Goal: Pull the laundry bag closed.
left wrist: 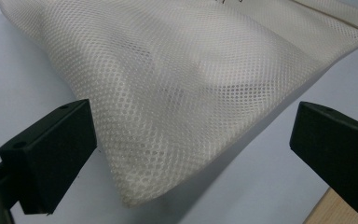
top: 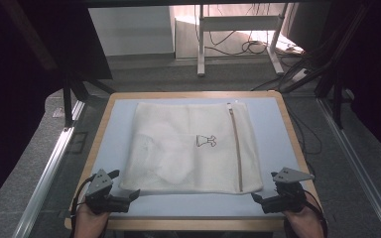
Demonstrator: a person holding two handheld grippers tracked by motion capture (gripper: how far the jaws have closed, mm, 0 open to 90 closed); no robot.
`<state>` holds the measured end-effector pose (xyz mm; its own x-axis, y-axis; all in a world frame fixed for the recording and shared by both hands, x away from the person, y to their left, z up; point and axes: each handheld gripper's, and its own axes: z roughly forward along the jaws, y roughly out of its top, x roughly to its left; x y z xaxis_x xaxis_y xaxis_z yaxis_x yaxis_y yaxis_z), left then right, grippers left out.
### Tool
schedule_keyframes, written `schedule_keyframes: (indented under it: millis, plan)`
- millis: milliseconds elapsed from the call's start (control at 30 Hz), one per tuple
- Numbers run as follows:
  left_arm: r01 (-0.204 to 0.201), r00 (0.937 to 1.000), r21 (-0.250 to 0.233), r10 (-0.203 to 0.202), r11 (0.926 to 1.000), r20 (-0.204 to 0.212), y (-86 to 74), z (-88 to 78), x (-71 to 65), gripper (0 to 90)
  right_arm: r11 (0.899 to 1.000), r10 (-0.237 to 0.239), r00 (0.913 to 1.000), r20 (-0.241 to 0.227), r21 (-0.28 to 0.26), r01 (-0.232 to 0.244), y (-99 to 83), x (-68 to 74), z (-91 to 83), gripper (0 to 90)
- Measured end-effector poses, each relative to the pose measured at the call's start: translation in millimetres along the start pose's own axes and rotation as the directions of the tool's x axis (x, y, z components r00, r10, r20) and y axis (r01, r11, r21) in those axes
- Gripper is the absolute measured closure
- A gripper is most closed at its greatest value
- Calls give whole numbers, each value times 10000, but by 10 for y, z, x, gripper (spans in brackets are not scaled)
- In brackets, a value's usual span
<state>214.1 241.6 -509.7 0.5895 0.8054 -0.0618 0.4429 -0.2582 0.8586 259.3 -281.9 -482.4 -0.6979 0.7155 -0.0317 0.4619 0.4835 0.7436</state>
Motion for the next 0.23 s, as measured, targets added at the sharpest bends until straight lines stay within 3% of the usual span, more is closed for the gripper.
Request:
schedule_keyframes:
  millis: [233]
  plan:
    - [0, 10000, -5, 0, 10000, 8, 5, -1, 2, 2, 10000, -31, 10000, 49, -46, 31, -10, -5, 7, 0]
